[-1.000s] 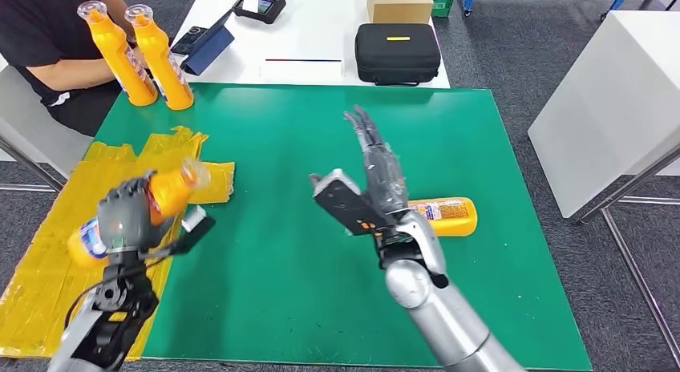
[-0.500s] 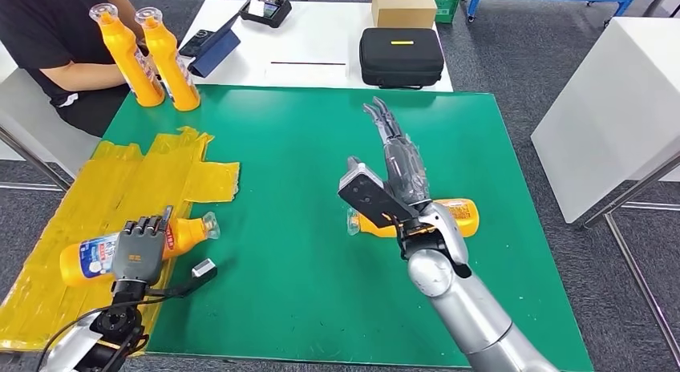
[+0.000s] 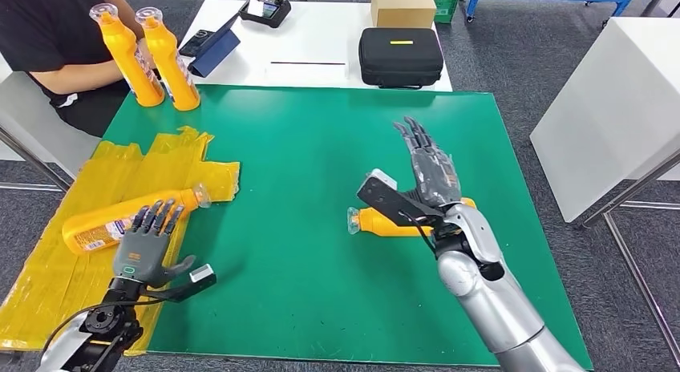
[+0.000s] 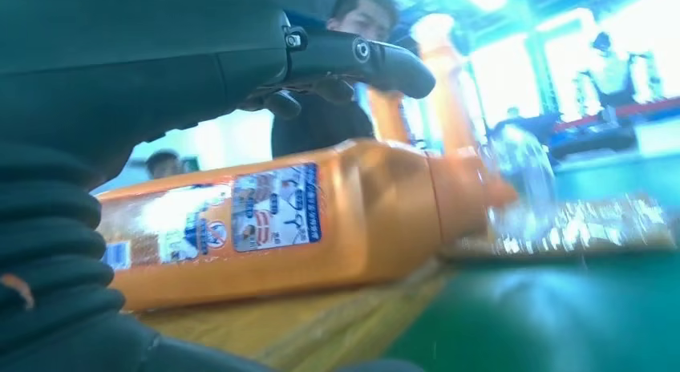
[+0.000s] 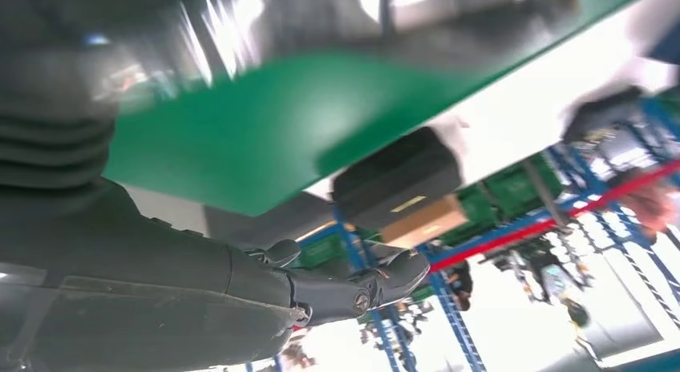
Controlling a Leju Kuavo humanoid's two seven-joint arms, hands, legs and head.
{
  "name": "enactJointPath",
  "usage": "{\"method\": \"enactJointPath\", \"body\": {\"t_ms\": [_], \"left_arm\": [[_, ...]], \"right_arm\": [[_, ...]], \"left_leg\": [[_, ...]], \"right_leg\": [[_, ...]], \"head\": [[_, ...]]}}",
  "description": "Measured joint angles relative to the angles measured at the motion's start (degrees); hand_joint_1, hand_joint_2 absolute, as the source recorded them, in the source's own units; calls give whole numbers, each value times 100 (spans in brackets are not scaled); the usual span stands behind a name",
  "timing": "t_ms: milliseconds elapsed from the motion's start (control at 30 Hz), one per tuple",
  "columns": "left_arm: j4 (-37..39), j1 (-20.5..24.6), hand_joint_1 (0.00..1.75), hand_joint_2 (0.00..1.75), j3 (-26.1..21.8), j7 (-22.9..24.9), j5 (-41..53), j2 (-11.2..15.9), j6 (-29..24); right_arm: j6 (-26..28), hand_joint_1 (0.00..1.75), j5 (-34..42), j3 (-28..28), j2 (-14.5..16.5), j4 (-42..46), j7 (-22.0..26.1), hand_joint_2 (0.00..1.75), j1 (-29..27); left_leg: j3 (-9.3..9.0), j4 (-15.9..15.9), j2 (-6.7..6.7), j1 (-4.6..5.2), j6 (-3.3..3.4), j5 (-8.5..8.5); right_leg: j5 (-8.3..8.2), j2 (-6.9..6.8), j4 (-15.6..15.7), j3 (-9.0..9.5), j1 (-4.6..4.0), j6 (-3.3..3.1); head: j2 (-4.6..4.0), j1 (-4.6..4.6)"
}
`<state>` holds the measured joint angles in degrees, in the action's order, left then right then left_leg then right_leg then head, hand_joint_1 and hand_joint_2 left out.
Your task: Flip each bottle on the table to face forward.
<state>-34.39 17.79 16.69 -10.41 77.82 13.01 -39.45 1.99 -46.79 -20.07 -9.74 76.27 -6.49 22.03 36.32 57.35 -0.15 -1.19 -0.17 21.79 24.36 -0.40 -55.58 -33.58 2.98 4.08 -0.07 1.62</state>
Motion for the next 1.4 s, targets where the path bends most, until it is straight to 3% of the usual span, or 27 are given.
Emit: {"method": "enactJointPath", "body": {"t_ms": [133,233,300,433,600,933,1233,1400], "left_arm": [[-385,-132,0,0,-293,-598,-838,-24,6],[-1209,-367,0,0,-629,-1536,-2777,-94,219],[-2053,-585,0,0,-865,-1890,-4133,-135,562],[-3498,-918,0,0,-1216,-2069,-5430,-187,1067],[-4467,-1092,0,0,-1455,-2233,-6620,-214,1636],[-4728,-847,0,0,-1299,-2395,-7216,-181,1749],[-4581,-548,0,0,-1006,-2458,-7545,-84,1694],[-4495,-463,0,0,-872,-2513,-7793,3,1621]], "right_arm": [[-125,0,-177,66,-155,-99,-68,175,-32],[-225,0,-375,86,-365,-341,-108,175,-42],[-239,0,-470,97,-539,-644,-39,175,-27],[-237,0,-557,93,-787,-1262,136,175,38],[-362,0,-526,-18,-972,-1896,270,175,278],[-774,0,-241,-615,-1380,-3036,726,175,672],[-1056,0,-231,-1176,-1289,-3866,947,175,1098],[-1163,0,-286,-1587,-1060,-4396,1195,175,1490]], "left_leg": [[16,1,9,-2,0,0],[31,1,11,-3,0,0],[40,1,11,-2,1,1],[51,1,3,0,1,2],[51,1,5,-4,0,0],[55,1,3,-2,4,-4],[51,1,9,-4,4,-4],[38,1,29,-5,3,-4]], "right_leg": [[-1,5,0,-23,-3,1],[-1,7,0,-36,-3,1],[-1,7,0,-38,-3,1],[-1,3,2,-41,-1,2],[-1,4,2,-46,-6,2],[-6,3,2,-44,-4,8],[-6,5,1,-45,-6,8],[-7,21,2,-41,-8,7]], "head": [[0,3],[0,2],[0,1],[0,2],[0,3],[0,2],[0,2],[0,1]]}}
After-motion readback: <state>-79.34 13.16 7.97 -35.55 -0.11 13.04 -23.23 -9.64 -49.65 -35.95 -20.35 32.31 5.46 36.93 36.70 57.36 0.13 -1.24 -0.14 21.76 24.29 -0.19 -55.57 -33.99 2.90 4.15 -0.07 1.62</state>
